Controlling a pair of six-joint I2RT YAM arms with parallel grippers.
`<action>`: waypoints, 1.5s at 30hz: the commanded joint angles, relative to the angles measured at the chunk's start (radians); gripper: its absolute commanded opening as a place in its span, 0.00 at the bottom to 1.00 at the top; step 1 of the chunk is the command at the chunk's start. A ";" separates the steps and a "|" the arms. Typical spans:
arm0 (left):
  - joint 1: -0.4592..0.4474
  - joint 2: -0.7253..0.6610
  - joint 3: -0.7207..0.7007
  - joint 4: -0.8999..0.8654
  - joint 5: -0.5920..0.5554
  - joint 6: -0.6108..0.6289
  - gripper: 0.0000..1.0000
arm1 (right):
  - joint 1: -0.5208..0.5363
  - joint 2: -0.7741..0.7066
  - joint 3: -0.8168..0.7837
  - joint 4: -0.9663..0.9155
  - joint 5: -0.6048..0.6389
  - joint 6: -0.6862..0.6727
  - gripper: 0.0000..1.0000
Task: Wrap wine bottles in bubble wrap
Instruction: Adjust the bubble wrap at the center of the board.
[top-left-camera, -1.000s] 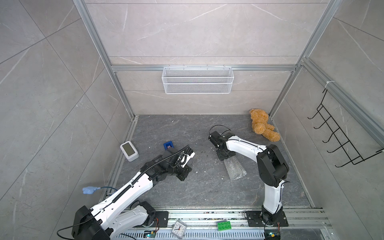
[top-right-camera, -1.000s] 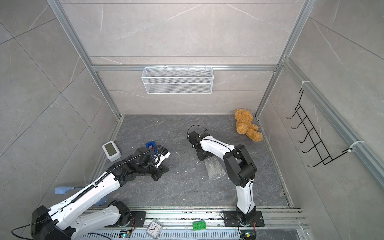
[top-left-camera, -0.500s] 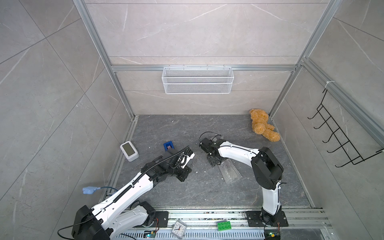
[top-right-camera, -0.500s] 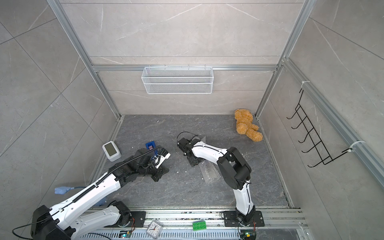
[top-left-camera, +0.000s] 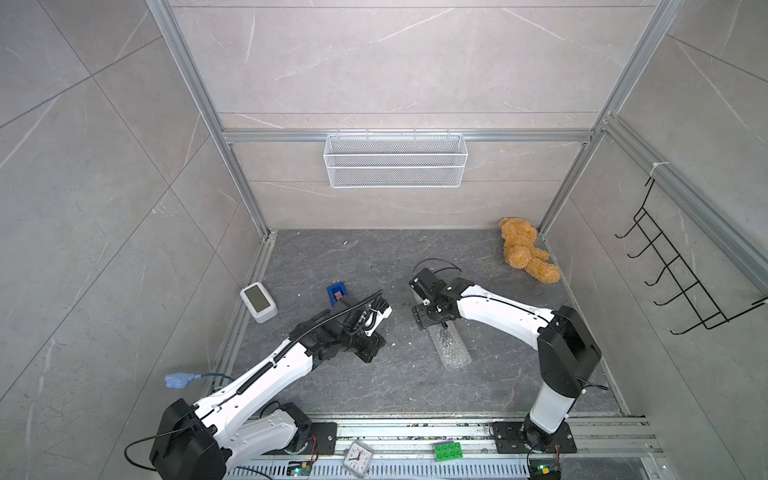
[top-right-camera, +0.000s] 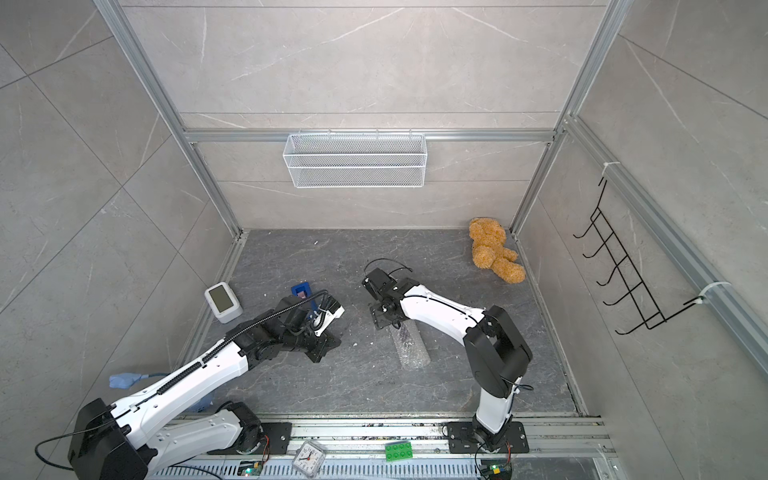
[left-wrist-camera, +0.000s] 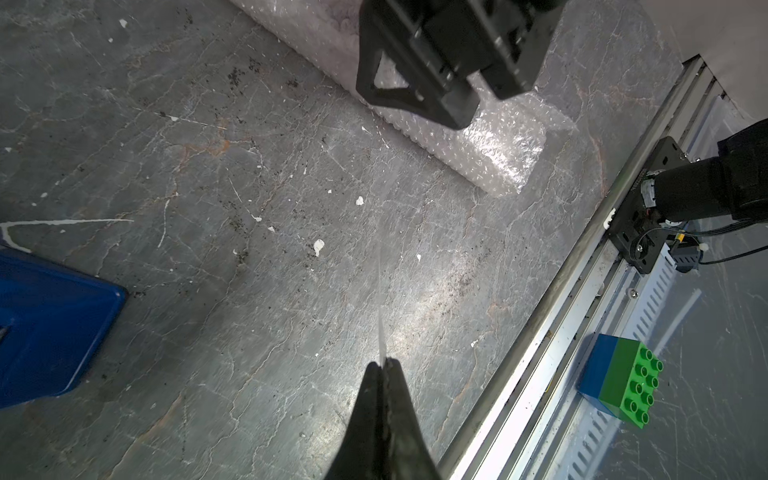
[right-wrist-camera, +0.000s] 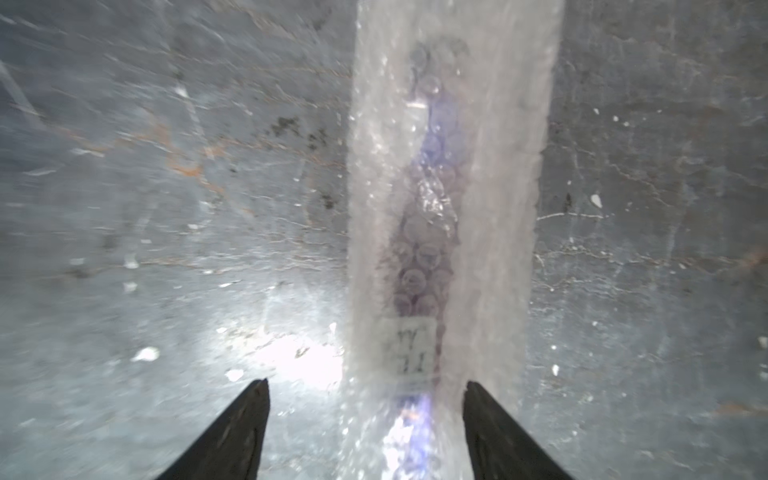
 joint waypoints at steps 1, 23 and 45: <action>0.004 0.005 0.034 0.021 0.027 -0.018 0.00 | -0.127 -0.116 -0.022 0.010 -0.103 -0.009 0.74; 0.005 0.012 0.050 0.009 0.027 -0.025 0.00 | -0.635 0.002 -0.355 0.319 -0.607 -0.003 0.62; 0.004 0.082 0.039 0.088 0.057 -0.035 0.00 | -0.619 -0.067 -0.328 0.278 -0.821 -0.012 0.00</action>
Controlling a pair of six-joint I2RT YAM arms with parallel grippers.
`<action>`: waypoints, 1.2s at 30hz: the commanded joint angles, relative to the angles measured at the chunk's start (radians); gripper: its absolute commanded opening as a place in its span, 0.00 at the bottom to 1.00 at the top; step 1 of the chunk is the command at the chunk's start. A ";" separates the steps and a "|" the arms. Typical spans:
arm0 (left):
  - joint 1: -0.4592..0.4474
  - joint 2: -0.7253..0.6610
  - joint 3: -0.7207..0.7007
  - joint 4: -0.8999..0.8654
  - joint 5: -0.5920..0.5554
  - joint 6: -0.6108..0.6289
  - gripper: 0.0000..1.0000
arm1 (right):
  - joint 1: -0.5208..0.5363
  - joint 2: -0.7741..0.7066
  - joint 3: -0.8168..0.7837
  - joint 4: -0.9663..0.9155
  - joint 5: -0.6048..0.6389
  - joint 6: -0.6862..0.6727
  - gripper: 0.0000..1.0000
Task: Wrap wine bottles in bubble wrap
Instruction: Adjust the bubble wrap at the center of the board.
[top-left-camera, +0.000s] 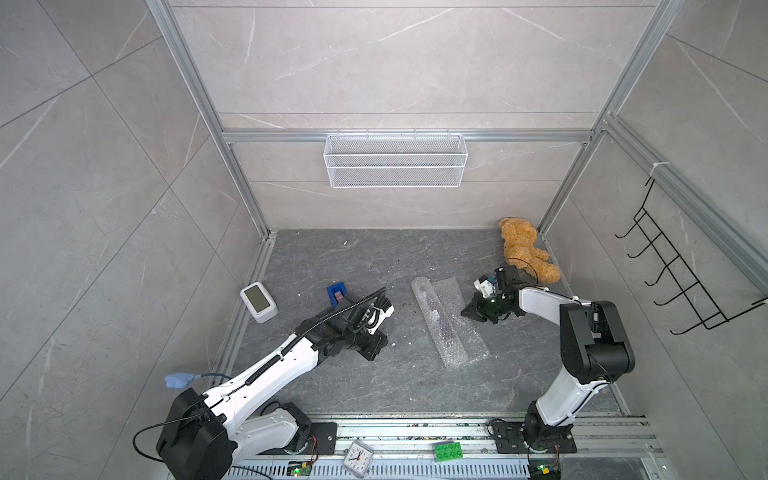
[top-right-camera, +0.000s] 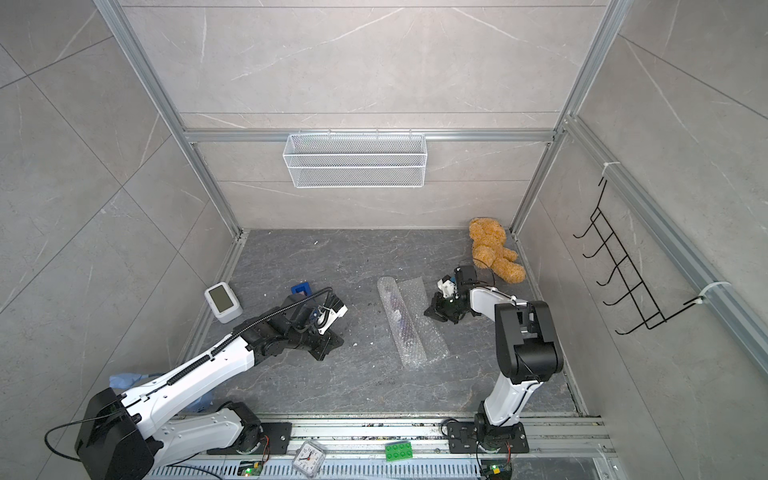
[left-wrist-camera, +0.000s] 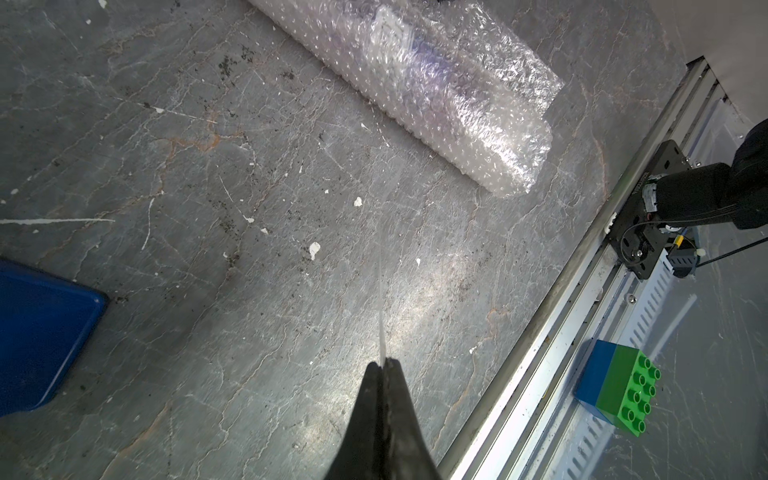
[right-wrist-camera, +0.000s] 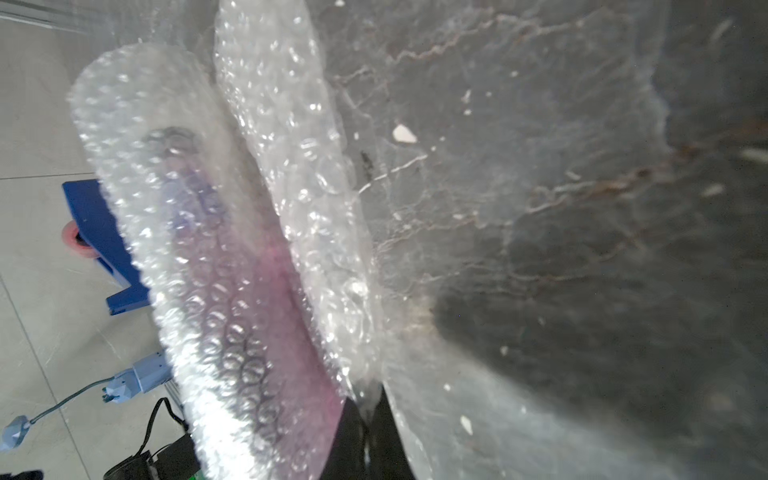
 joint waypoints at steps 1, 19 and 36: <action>0.004 0.033 0.028 0.065 0.045 -0.019 0.00 | 0.017 -0.051 0.033 -0.069 -0.041 -0.029 0.00; 0.004 0.299 0.148 0.180 0.121 -0.008 0.00 | 0.096 -0.011 0.071 -0.052 -0.246 -0.019 0.31; 0.005 0.404 0.267 0.091 0.202 0.058 0.00 | 0.117 0.025 0.032 0.033 -0.370 -0.001 0.28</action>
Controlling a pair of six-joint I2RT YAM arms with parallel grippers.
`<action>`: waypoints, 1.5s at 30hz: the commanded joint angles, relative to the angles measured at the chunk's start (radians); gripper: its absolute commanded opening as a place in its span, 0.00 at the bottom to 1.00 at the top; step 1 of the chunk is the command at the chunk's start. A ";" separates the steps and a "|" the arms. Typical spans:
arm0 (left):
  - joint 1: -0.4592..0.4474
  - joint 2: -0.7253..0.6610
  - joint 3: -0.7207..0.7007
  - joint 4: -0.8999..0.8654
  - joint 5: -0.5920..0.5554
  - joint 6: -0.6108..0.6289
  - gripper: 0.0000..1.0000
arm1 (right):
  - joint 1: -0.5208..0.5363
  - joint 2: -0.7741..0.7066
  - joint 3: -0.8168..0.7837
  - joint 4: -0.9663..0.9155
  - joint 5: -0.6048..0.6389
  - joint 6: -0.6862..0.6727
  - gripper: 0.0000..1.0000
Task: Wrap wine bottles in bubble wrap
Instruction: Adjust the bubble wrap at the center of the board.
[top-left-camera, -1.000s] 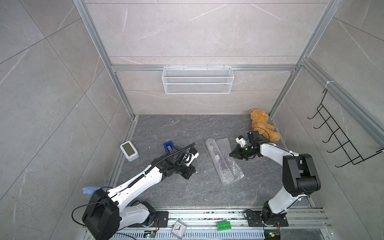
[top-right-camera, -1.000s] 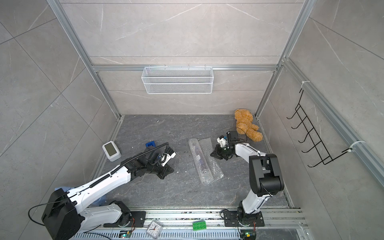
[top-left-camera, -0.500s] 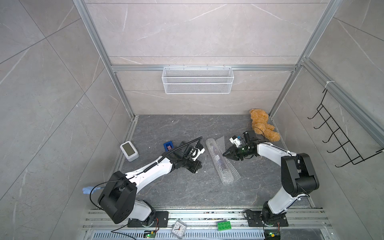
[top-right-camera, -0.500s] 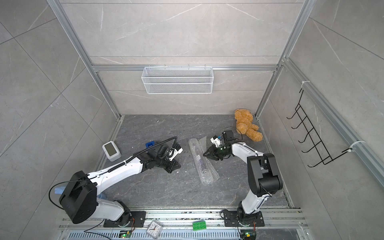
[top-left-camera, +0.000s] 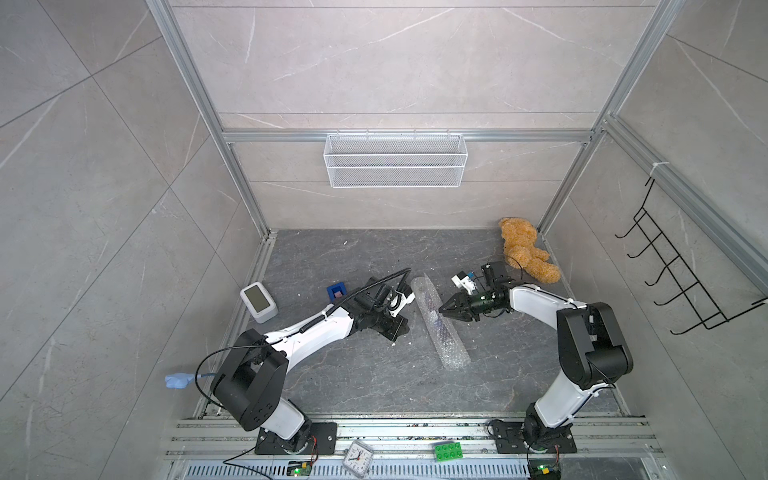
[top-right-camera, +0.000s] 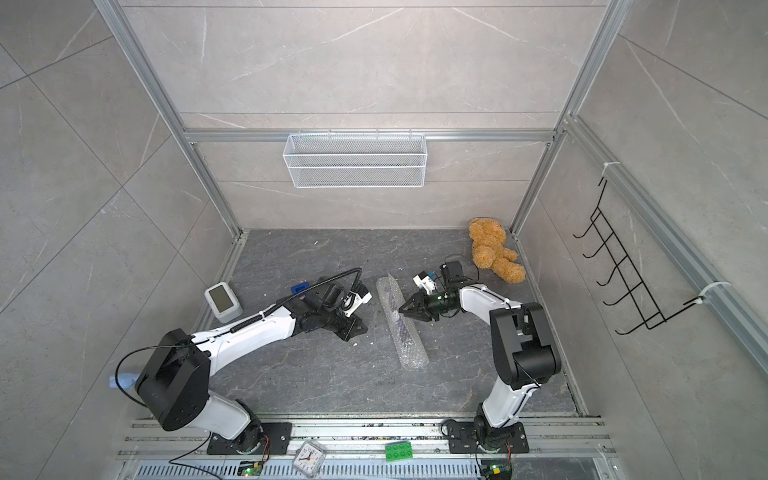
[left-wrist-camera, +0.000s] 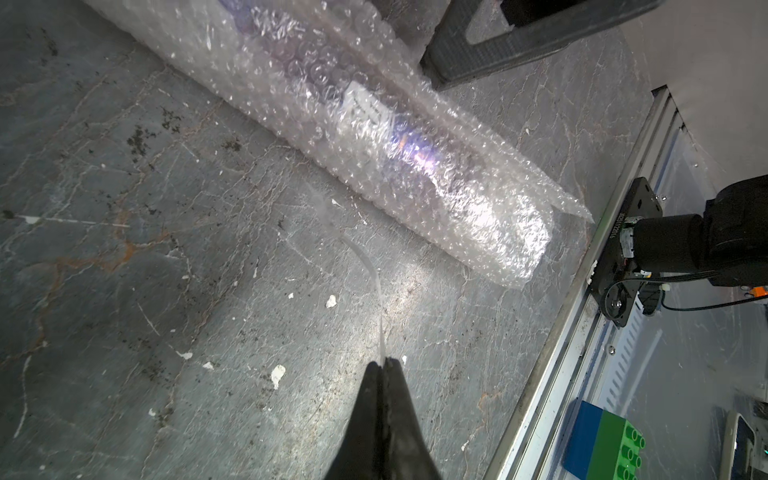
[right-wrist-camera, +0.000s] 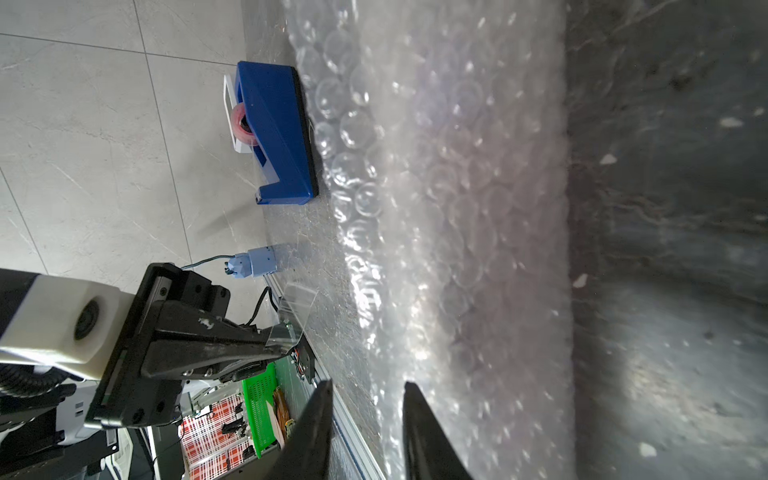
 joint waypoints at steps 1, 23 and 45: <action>0.004 0.028 0.076 -0.054 0.088 0.063 0.00 | 0.007 0.025 -0.016 0.031 -0.035 0.010 0.26; 0.015 0.300 0.416 -0.288 0.356 0.202 0.00 | 0.013 0.079 -0.087 0.138 -0.018 0.035 0.05; 0.081 0.570 0.692 -0.427 0.534 0.205 0.00 | 0.023 0.063 -0.108 0.187 0.048 0.046 0.04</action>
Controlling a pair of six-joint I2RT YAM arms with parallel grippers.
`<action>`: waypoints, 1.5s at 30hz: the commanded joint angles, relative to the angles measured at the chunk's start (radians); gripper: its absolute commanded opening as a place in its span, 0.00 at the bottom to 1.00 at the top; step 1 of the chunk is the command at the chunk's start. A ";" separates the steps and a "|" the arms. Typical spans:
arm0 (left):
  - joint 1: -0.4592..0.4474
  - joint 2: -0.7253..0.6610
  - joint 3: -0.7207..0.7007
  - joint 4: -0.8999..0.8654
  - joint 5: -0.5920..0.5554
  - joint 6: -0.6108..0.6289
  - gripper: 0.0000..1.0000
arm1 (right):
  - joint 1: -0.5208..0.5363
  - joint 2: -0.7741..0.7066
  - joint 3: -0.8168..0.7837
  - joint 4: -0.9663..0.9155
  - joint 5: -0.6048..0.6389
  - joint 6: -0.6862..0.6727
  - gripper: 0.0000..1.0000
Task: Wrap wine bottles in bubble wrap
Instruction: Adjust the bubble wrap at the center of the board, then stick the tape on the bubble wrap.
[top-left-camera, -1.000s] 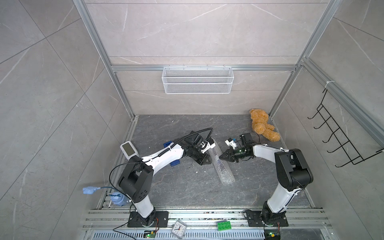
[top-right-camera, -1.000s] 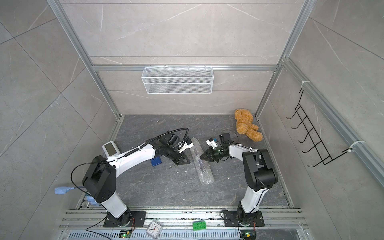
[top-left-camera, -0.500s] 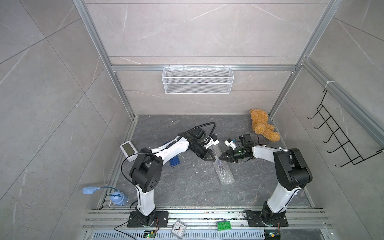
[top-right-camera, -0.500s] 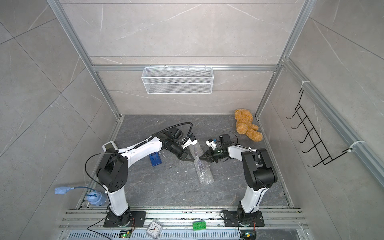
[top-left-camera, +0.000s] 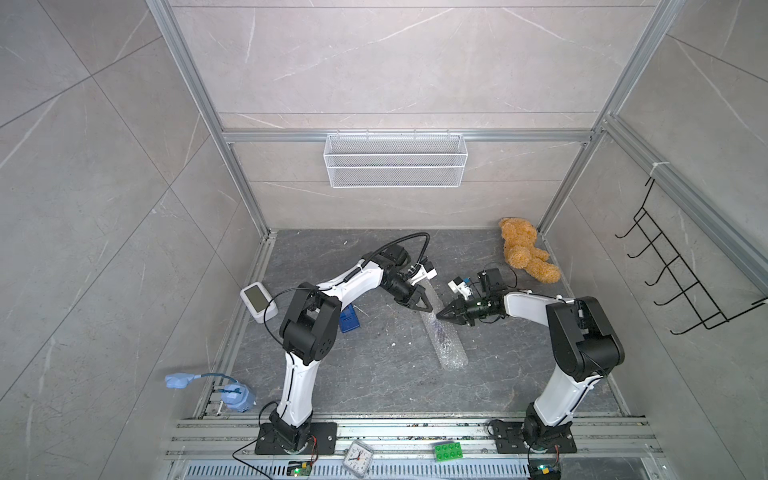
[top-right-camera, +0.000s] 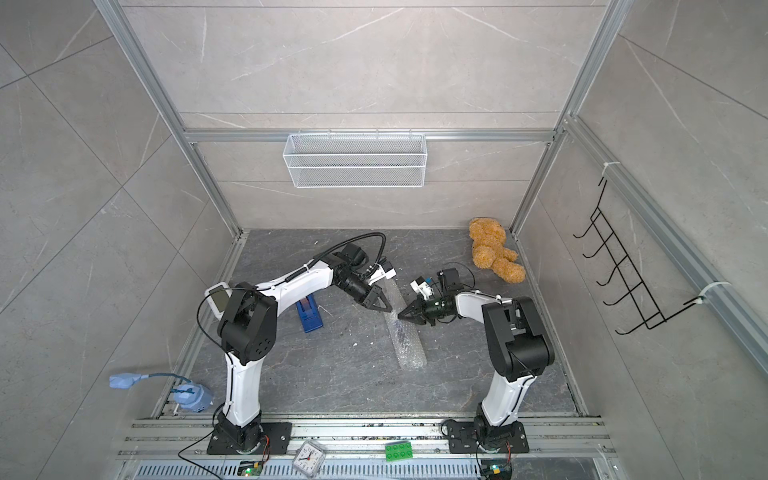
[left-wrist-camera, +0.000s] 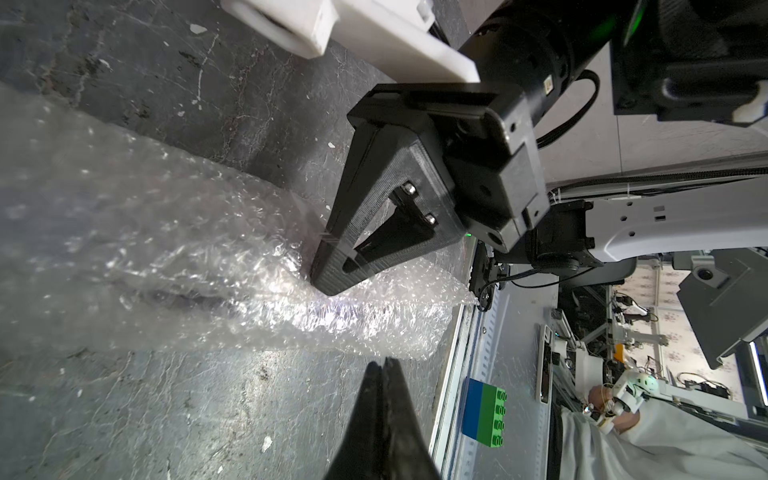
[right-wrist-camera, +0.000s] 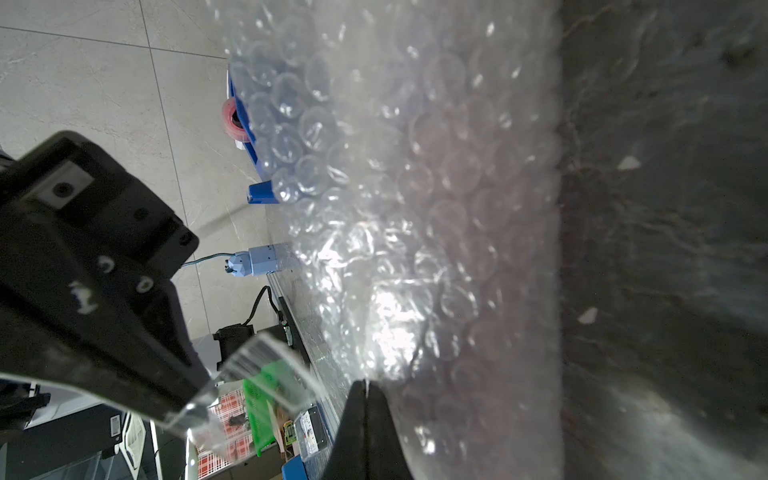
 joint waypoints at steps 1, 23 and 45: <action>-0.001 0.032 0.048 -0.057 0.081 0.029 0.00 | 0.008 0.001 -0.027 0.005 0.078 0.008 0.04; 0.036 0.087 0.041 -0.046 -0.036 -0.103 0.00 | 0.028 -0.032 0.023 -0.109 0.170 -0.061 0.04; 0.046 0.083 0.007 -0.011 -0.069 -0.195 0.00 | 0.046 -0.043 0.088 -0.171 0.207 -0.068 0.25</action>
